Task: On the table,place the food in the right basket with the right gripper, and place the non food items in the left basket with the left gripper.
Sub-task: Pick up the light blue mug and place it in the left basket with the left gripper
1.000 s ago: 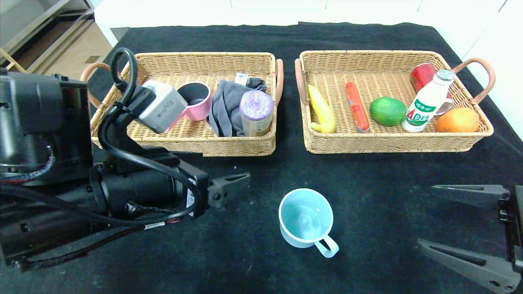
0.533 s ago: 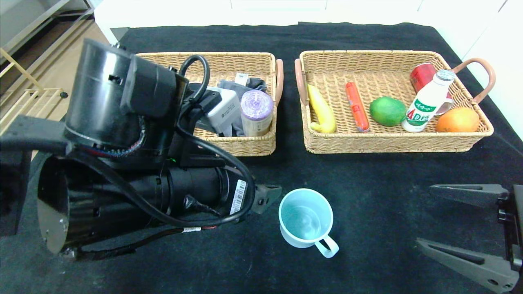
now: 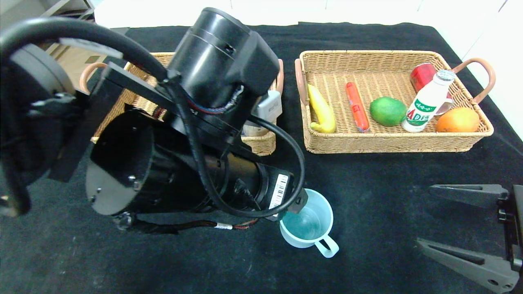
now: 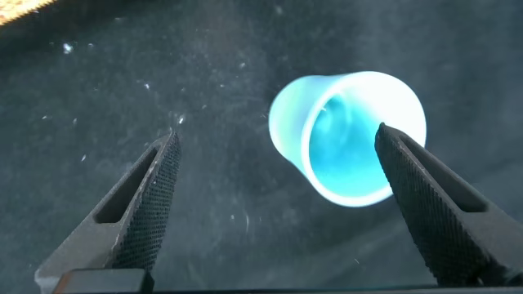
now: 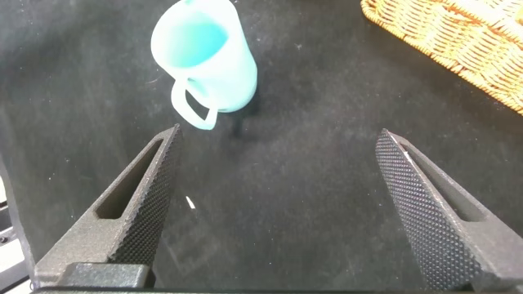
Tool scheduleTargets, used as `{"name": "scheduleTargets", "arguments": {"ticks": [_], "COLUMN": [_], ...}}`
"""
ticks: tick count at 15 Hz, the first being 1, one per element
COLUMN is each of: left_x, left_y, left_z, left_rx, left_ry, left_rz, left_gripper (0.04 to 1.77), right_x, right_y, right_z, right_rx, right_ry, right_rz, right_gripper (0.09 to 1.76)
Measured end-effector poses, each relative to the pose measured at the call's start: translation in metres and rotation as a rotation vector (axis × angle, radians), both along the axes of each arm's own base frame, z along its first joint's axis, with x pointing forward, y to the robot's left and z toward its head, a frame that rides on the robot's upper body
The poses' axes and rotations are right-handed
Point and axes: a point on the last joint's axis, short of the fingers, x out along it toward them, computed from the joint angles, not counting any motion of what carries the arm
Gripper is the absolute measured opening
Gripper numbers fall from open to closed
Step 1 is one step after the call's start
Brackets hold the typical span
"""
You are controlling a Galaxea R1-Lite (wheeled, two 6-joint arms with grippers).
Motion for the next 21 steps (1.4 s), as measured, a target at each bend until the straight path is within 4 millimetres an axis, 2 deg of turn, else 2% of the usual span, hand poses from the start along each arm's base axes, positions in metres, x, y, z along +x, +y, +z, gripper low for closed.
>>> {"name": "scheduleTargets", "arguments": {"ticks": [4,13,17,20,21], "left_x": [0.009,0.026,0.027,0.028,0.028], "left_y": [-0.014,-0.027,-0.029,-0.029,-0.029], "left_z": [-0.013,-0.040,-0.043,-0.045,-0.045], "left_rx": [0.037,0.097,0.102,0.107,0.107], "left_ry": [0.019,0.067,0.071,0.075,0.075], "left_rz": [0.003,0.021,0.022,0.023,0.023], "left_gripper": [1.72,1.72,1.10,0.78,0.51], "right_x": [0.000,-0.001,-0.001,-0.001,-0.001], "right_y": [-0.001,-0.001,-0.002,-0.001,-0.001], "right_z": [0.001,0.001,0.001,0.001,0.001], "right_rx": [0.002,0.002,0.002,0.002,0.002], "right_ry": [-0.004,-0.007,-0.006,-0.006,-0.006], "right_rz": [-0.005,-0.008,-0.009,-0.007,-0.007], "right_gripper": [1.71,1.71,1.71,1.71,1.71]}}
